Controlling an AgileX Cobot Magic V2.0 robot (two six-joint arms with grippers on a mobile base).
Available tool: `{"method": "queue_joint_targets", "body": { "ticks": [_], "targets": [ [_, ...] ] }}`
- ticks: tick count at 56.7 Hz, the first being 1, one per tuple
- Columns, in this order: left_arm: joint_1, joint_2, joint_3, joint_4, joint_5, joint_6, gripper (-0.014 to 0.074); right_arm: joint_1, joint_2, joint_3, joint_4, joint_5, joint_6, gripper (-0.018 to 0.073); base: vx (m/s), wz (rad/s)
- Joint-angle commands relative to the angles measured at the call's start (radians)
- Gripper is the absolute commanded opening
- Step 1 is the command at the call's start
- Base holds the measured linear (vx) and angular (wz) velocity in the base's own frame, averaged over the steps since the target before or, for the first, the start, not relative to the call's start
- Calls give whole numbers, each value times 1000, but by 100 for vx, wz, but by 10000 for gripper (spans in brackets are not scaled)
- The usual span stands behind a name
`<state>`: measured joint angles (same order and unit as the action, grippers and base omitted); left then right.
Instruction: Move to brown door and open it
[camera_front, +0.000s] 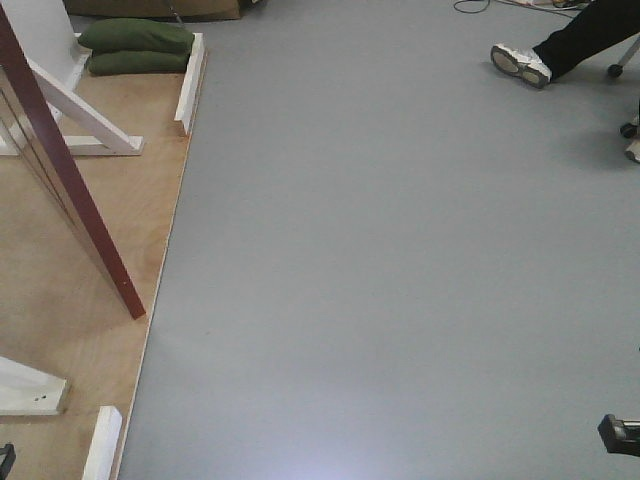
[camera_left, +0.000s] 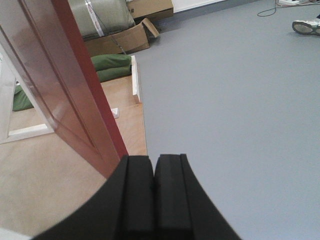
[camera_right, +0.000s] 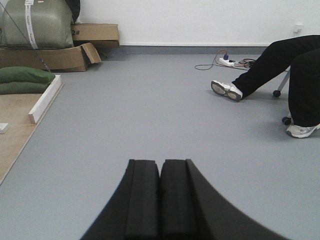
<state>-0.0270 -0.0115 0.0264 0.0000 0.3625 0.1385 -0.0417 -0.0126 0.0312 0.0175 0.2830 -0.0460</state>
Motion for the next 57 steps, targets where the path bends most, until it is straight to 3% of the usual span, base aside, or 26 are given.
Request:
{"method": "queue_joint_targets", "body": {
  "ticks": [1,57],
  "targets": [
    [0,-16,-18,0,-77,-1,-6,2,-13,4,-4,-82,-5,0,38,-2],
    [0,-16,-18,0,-77,-1,-6,47,-14,4,-4,-82,-5,0,32,0]
  ]
}}
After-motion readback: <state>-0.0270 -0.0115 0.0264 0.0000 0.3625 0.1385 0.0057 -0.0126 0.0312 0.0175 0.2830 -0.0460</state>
